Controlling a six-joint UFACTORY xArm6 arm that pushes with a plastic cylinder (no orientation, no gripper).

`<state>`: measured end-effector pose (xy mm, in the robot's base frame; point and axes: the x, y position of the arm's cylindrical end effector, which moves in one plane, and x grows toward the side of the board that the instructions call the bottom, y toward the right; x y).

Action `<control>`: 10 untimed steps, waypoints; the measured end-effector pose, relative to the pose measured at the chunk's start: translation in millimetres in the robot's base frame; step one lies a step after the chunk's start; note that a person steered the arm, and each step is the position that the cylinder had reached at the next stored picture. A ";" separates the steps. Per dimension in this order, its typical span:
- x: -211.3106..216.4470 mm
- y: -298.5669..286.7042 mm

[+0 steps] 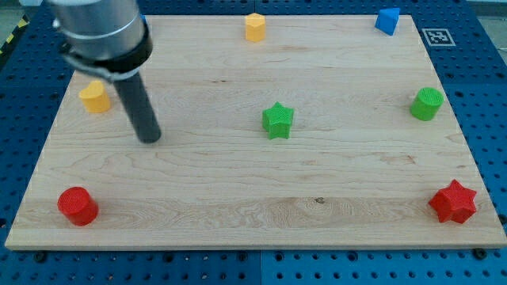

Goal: Slide the green star down

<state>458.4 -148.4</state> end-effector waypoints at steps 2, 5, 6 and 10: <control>-52.6 59.7; -49.8 196.7; -42.0 192.5; 27.3 183.1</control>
<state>485.6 34.7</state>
